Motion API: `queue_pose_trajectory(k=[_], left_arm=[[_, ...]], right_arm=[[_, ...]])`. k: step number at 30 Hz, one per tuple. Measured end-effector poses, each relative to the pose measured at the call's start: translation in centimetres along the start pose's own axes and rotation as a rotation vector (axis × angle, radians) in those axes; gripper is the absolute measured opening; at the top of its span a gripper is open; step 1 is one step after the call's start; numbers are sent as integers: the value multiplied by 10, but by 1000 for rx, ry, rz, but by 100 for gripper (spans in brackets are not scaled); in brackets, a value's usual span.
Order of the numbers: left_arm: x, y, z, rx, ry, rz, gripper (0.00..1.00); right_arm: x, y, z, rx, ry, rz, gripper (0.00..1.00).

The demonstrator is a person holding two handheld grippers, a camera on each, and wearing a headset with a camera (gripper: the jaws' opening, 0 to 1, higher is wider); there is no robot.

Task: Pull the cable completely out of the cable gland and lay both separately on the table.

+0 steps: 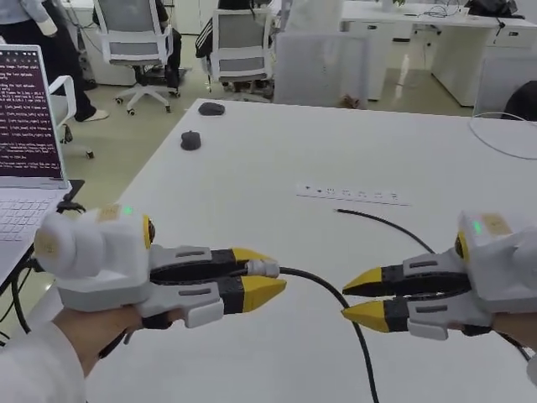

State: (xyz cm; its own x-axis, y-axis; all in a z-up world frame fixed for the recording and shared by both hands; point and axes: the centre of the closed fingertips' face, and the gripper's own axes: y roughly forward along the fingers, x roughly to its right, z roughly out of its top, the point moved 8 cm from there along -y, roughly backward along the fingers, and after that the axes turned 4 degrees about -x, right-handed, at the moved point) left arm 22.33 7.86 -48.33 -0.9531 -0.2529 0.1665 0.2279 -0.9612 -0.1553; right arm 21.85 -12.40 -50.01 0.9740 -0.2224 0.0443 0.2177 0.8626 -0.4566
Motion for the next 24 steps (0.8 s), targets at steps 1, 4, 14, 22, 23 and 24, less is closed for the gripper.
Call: queue_pose_trajectory(k=[1, 4, 14, 22, 23, 24], left_arm=[[0, 1, 0, 0, -1, -3, 16], [0, 5, -1, -1, -4, -11, 16], [5, 19, -1, -13, -6, -45, 16], [2, 21, -2, -9, -13, -46, 16], [1, 21, -1, -6, -15, -46, 16], [1, 21, -1, -3, -17, -45, 16]], right_arm=[[0, 1, 3, 10, -4, 2, 16], [-2, 6, 16, 43, -27, 8, 16], [-5, 19, 34, 56, -119, 25, 11], [-4, 20, 32, 58, -123, 30, 4], [-4, 20, 32, 59, -124, 31, 3], [-3, 20, 32, 61, -122, 31, 3]])
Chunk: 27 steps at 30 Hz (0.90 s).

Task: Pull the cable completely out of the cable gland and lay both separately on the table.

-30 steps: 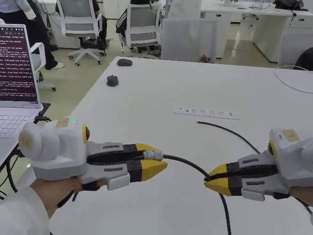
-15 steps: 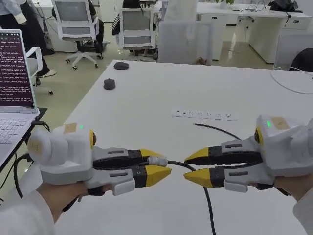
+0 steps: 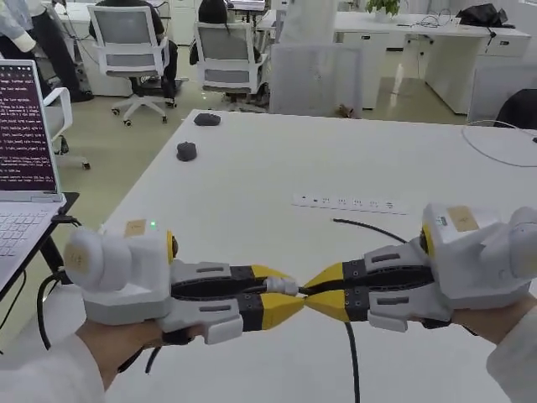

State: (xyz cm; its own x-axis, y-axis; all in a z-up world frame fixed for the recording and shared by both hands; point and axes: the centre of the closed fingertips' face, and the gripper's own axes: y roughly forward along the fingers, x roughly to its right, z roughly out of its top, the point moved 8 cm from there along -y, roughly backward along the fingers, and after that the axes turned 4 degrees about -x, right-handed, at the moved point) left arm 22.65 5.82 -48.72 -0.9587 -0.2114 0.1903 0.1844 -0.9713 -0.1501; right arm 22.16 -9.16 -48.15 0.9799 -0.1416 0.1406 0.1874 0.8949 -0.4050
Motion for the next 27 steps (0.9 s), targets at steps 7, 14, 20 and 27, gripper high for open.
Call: queue_pose_trajectory(k=[7, 14, 20, 27], left_arm=[[-2, -5, 1, 2, -1, 12, 16], [-6, -15, 2, 4, -2, 27, 16], [-10, -23, 2, 2, -3, 45, 16], [-9, -22, 2, -10, 3, 52, 16]], right_arm=[[4, -2, -8, -10, 12, -12, 3], [8, -11, -19, -18, 41, -31, 3], [7, -20, -29, -29, 74, -55, 3], [6, -29, -38, -33, 99, -69, 3]])
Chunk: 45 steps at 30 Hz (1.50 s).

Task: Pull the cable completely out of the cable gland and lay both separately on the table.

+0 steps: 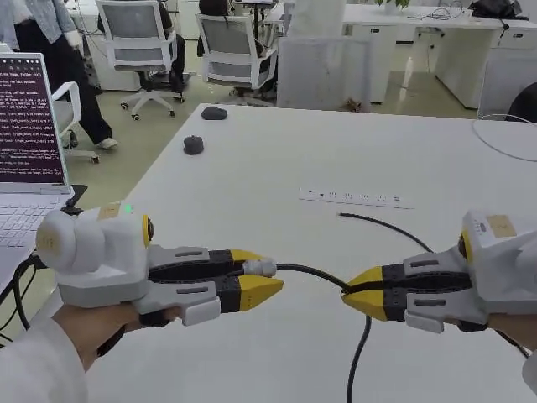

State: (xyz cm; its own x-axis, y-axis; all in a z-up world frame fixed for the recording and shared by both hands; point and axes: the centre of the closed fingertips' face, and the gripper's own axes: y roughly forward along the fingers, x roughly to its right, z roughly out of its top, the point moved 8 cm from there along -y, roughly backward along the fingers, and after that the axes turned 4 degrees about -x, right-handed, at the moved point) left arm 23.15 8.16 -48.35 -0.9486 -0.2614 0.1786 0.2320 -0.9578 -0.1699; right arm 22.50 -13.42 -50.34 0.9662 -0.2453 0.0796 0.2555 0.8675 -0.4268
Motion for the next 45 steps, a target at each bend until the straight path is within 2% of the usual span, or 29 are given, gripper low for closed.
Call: queue_pose_trajectory(k=[7, 12, 15, 18, 22, 26, 30, 34, 37, 41, 45], left_arm=[[3, 5, 2, -7, 12, -1, 16], [3, 6, 5, -10, 35, 9, 16], [5, 10, 6, -24, 48, 4, 16], [4, 11, 7, -18, 43, 2, 16], [3, 16, 6, -31, 50, -6, 16], [7, 24, 3, -67, 69, -30, 16], [10, 32, 2, -68, 70, -54, 16], [10, 35, 2, -66, 68, -70, 16], [9, 35, 2, -65, 67, -68, 16], [8, 35, 2, -42, 43, -70, 16], [7, 35, 1, -43, 43, -70, 16]], right_arm=[[1, -1, -5, -7, 7, 0, 3], [2, -1, -6, -3, 45, -10, 4], [3, 2, -5, -14, 37, -27, 12], [3, 4, -2, -26, 17, -35, 17], [4, 6, 9, 6, -3, -46, 20], [1, 11, 29, 44, -47, -35, 19], [-3, 17, 40, 51, -107, -8, 17], [-4, 20, 40, 27, -144, 16, 7], [-3, 20, 37, 24, -138, 16, 7], [-2, 18, 37, 41, -120, 23, 5], [-2, 19, 35, 32, -123, 27, 4]])
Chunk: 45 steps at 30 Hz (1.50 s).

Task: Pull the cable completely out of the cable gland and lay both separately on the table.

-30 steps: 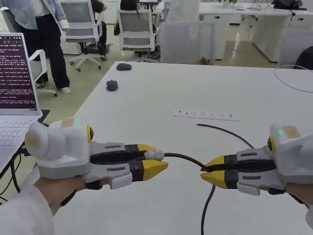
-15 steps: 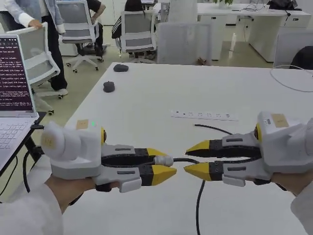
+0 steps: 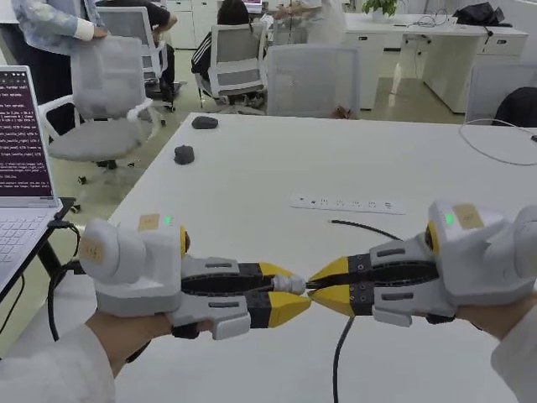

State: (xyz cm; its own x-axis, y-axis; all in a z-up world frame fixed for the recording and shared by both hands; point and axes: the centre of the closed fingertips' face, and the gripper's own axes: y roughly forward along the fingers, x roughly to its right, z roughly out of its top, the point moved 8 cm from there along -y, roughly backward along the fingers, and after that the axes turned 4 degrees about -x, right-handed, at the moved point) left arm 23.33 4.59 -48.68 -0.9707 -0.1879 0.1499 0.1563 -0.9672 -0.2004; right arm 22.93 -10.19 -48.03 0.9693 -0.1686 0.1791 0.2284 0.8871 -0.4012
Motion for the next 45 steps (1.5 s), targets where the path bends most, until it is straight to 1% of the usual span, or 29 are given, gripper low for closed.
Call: queue_pose_trajectory(k=[4, 9, 16, 23, 25, 26, 28, 30, 35, 37, 40, 41, 44, 45], left_arm=[[-2, -2, -1, 0, -2, 8, 16], [-5, -9, -2, 1, -9, 22, 16], [-10, -21, -4, 4, -14, 47, 16], [-10, -28, -5, 2, -18, 64, 16], [-10, -30, -5, 13, -26, 71, 16], [-11, -31, -3, 26, -39, 76, 16], [-12, -34, -2, 38, -42, 79, 16], [-12, -33, -2, 32, -35, 80, 16], [-12, -31, 0, 35, -34, 77, 16], [-11, -29, 1, 35, -33, 76, 16], [-9, -27, 2, 35, -30, 63, 16], [-8, -26, 2, 38, -31, 54, 16], [-6, -24, 4, 43, -34, 46, 16], [-5, -23, 4, 53, -38, 39, 16]], right_arm=[[1, 0, -4, 0, 14, -3, 4], [3, -1, -9, -11, 31, -15, 3], [7, -10, -22, -22, 67, -39, 3], [5, -19, -30, -32, 97, -61, 3], [7, -22, -36, -49, 102, -70, 3], [7, -24, -38, -54, 106, -72, 3], [7, -28, -41, -46, 119, -76, 3], [6, -30, -41, -41, 126, -85, 3], [7, -31, -43, -46, 129, -87, 4], [9, -32, -44, -43, 136, -98, 4], [11, -31, -45, -50, 146, -105, 6], [11, -30, -45, -56, 141, -109, 7], [12, -25, -41, -60, 133, -108, 15], [12, -23, -38, -65, 112, -100, 16]])
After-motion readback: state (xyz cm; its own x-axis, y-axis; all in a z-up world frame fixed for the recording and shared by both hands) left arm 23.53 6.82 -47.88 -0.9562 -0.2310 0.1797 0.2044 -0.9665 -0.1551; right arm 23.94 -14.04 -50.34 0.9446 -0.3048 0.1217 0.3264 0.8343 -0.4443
